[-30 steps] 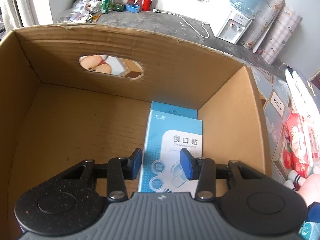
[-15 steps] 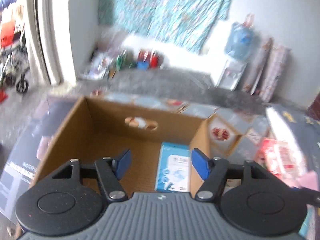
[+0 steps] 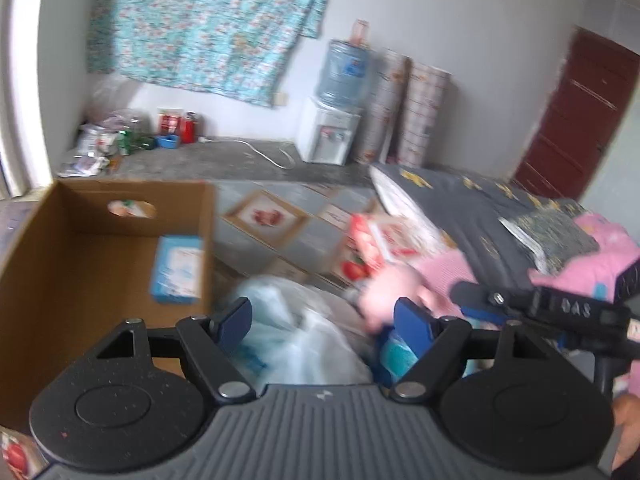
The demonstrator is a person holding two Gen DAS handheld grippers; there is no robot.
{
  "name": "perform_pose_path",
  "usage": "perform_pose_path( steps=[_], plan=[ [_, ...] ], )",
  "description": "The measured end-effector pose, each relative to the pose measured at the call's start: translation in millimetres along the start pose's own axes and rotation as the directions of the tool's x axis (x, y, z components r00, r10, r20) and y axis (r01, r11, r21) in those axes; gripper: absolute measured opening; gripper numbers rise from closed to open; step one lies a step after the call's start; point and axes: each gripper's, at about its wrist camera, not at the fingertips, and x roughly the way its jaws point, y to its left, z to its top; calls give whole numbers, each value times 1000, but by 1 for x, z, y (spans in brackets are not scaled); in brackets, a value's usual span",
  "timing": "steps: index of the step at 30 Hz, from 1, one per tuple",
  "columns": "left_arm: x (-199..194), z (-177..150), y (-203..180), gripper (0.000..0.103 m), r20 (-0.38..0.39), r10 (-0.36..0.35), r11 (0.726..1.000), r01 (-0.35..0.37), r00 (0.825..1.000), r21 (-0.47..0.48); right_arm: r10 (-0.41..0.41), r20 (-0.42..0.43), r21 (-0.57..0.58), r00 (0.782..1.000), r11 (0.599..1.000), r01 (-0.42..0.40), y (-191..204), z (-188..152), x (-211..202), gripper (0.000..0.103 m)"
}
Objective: Organize soft objects
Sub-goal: 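Reach the right gripper to the pink knitted cushion and grasp it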
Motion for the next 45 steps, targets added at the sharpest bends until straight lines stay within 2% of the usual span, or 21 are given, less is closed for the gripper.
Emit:
perform_pose_path(
  steps=[3,9,15,16,19,24,26,31,34,38,45],
  plan=[
    [13,-20,-29,79,-4,-23,999,23,1000,33,-23,5,-5,1000,1000,23,-10,-3,-16,64],
    [44,-45,-66,79,9,-77,996,77,997,42,-112,12,-41,994,993,113,-38,3,-39,64],
    [86,-54,-96,76,2,-133,988,133,991,81,-204,11,-56,979,977,205,-80,28,-40,64],
    [94,-54,-100,76,-4,-145,986,144,989,81,-210,2,-55,978,976,210,-87,32,-36,61],
    [118,-52,-110,71,-13,-185,979,186,983,78,-233,-36,-48,972,972,231,-105,45,-19,51],
    [160,-46,-122,50,-51,-235,967,239,971,90,-263,-66,-77,962,963,258,-123,62,8,44],
    [177,-45,-125,46,-81,-247,963,254,965,88,-272,-80,-92,959,960,265,-127,67,19,42],
    [215,-45,-127,46,-146,-246,966,254,958,40,-295,-112,-117,949,952,282,-139,76,45,41],
    [230,-43,-123,48,-154,-239,970,243,959,11,-301,-130,-120,945,951,286,-145,76,55,42],
    [239,-39,-124,54,-159,-248,968,250,956,-6,-295,-145,-107,944,954,281,-153,76,63,42],
    [240,-39,-130,54,-156,-247,968,250,956,-2,-293,-131,-101,947,954,281,-153,71,55,40]
  ],
)
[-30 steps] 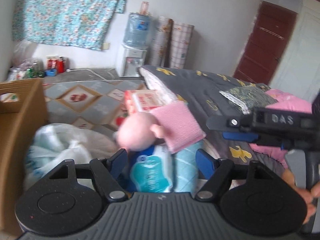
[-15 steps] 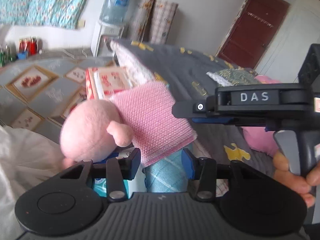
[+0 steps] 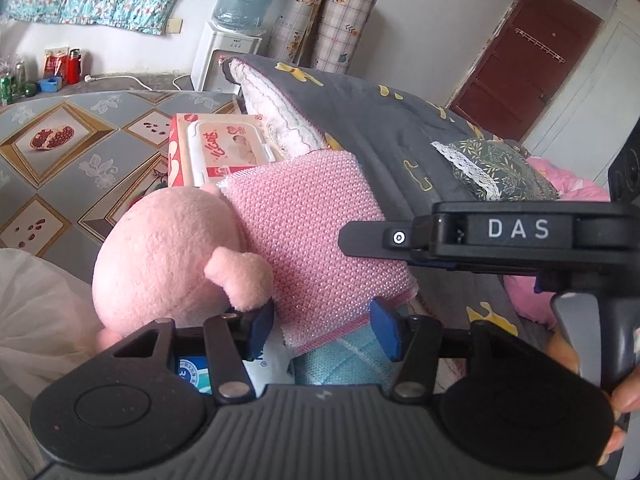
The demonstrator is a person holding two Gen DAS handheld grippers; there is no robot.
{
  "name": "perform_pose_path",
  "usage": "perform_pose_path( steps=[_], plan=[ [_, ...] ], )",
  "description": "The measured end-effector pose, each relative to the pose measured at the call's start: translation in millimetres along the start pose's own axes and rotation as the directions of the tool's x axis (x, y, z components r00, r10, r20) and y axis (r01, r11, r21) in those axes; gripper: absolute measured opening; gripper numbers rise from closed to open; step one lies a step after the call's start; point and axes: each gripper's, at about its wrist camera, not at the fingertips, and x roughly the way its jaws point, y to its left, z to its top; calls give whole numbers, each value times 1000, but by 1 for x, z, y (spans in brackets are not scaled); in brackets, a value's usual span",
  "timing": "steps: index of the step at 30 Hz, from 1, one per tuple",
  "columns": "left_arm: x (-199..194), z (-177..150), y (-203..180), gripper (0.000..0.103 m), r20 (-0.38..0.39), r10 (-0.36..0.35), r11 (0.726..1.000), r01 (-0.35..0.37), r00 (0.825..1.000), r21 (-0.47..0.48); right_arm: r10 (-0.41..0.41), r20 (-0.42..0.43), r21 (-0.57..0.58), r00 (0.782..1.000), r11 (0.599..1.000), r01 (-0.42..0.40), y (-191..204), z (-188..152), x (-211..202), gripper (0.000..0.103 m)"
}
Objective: Organize soft objects
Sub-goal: 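Reach the right gripper to the pink knitted cushion and grasp it, then carry the pink cushion with the right gripper into the cardboard box and release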
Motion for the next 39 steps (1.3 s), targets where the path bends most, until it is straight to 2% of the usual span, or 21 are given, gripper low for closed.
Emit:
perform_pose_path(
  steps=[10,15,19,25,29,35,39],
  plan=[
    [-42,-2,-17,54,51,-56,998,55,997,16,18,65,2,998,1000,-19,18,-5,-55,37],
    [-84,-4,-23,54,97,-70,997,67,993,29,58,104,-5,993,998,-57,44,-9,-90,37],
    [-127,-5,-21,54,145,-55,998,50,988,39,95,123,-31,988,995,-91,76,-13,-109,37],
    [-196,-7,-6,54,217,37,998,-47,975,42,197,113,-76,974,979,-189,140,-15,-115,37],
    [-238,-9,21,54,251,105,994,-109,962,3,267,77,-124,961,959,-256,191,-15,-104,37],
    [-288,-10,77,54,259,221,975,-206,940,-85,359,-35,-144,933,922,-360,273,-16,-65,37],
    [-307,-5,125,54,217,293,952,-263,931,-157,376,-142,-158,916,905,-396,332,-13,-24,37]
  ],
)
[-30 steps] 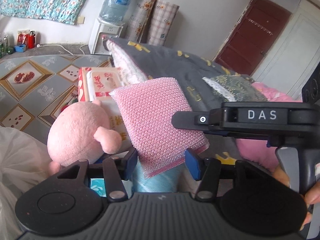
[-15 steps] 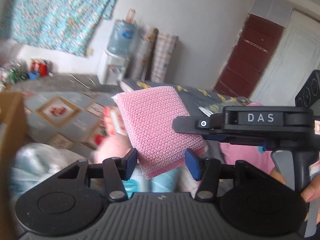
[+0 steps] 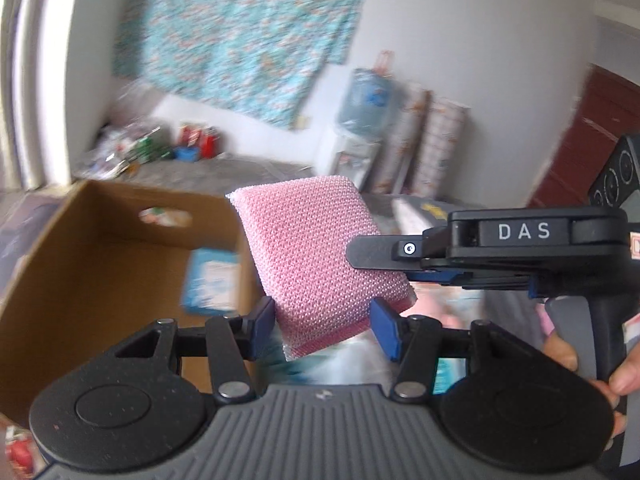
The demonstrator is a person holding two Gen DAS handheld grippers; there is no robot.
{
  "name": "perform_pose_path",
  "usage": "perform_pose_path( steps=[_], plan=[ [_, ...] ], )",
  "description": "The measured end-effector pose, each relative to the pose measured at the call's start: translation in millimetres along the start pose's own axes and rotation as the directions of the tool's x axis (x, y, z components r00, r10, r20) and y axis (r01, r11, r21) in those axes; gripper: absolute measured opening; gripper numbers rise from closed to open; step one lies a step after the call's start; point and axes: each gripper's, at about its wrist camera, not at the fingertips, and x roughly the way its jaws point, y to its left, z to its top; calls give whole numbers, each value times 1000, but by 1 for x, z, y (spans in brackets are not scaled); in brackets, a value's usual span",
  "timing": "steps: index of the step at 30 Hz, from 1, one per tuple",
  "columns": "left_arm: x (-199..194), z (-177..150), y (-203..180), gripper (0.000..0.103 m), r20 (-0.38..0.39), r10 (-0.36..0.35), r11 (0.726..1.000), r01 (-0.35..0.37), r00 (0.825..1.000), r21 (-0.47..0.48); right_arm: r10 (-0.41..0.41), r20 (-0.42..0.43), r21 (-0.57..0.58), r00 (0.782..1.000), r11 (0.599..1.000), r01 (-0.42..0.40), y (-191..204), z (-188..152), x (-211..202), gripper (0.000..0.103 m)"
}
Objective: Organize soft objects
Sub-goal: 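Carry the pink cushion with the right gripper into the cardboard box and release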
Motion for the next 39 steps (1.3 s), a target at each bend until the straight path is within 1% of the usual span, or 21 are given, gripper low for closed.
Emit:
perform_pose_path(
  steps=[3,6,11,15,18,21,23,26,29,32,34,36,37,39],
  plan=[
    [9,11,41,54,-49,31,997,-34,998,-64,10,-73,6,997,1000,-10,17,11,47,37],
    [30,23,80,54,-104,48,992,-59,993,-109,4,-135,21,991,1000,-2,24,19,92,38],
    [84,35,136,54,-212,49,986,-82,976,-148,-32,-222,59,975,997,46,13,37,163,37],
    [127,43,167,54,-276,60,986,-100,959,-132,-63,-263,79,963,993,87,-2,49,210,37],
    [150,42,186,53,-320,74,987,-115,944,-109,-88,-284,68,955,991,111,-12,54,243,37],
    [177,41,201,53,-371,126,985,-161,920,-66,-101,-299,27,949,993,114,-14,55,263,37],
    [191,39,205,53,-403,151,980,-189,903,-56,-117,-297,-7,948,993,120,-11,55,270,38],
    [201,38,216,54,-425,157,974,-210,892,-81,-102,-273,-23,956,995,100,-10,60,267,39],
    [201,38,220,60,-414,145,974,-203,899,-99,-77,-226,-34,971,997,71,-13,67,251,39],
    [200,40,221,60,-401,157,973,-212,903,-95,-43,-182,-35,982,999,38,-16,72,227,39],
    [197,41,218,60,-383,175,969,-228,907,-97,-21,-159,-28,987,999,16,-19,73,206,39],
    [191,45,215,60,-354,190,968,-235,916,-90,-6,-135,-26,991,1000,2,-24,72,188,39],
    [189,48,215,60,-335,206,964,-249,920,-91,1,-124,-24,992,1000,-4,-28,72,179,39],
    [189,54,216,60,-304,247,951,-290,920,-104,15,-110,-16,994,1000,-17,-36,68,164,40]
  ],
)
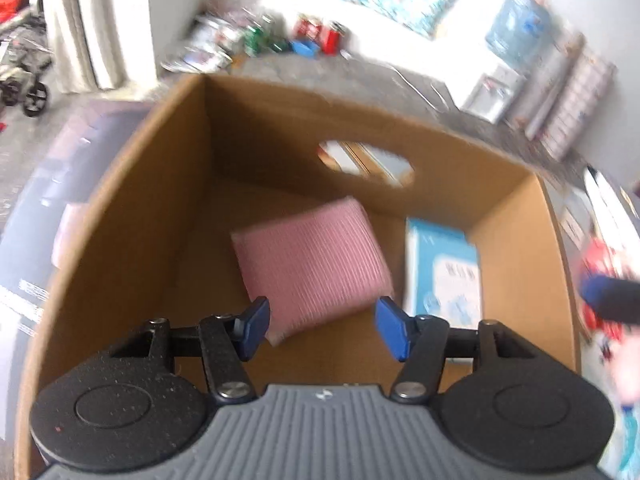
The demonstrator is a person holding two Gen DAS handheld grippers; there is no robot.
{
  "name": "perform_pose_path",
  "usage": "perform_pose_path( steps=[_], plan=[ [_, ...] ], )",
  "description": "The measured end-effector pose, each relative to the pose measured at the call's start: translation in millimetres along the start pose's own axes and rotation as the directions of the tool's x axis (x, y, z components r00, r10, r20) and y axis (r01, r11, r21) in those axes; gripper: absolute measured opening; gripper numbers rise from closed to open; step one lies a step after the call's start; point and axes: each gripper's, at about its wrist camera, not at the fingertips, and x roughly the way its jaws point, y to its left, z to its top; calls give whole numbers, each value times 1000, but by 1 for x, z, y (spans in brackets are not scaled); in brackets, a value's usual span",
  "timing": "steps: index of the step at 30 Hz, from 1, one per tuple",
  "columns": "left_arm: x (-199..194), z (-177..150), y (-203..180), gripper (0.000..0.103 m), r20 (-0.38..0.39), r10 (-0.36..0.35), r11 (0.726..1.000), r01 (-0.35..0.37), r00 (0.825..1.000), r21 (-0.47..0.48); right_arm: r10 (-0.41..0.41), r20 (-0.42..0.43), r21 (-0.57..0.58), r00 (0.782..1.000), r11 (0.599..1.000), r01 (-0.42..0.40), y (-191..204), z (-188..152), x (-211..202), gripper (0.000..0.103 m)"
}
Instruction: Organize soft objects
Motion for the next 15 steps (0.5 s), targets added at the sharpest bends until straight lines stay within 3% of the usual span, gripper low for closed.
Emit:
perform_pose_path(
  steps=[6,9,15],
  plan=[
    [24,17,15,65,7,89,979,-86,996,-186,18,9,17,1000,1000,-18,-17,-22,-26,41],
    [34,18,22,65,17,86,964,-79,996,-254,27,7,13,1000,1000,-27,-21,-29,-32,41],
    [45,20,28,65,45,61,958,-46,997,-283,49,7,12,999,999,-49,-26,-34,-37,42]
  ],
)
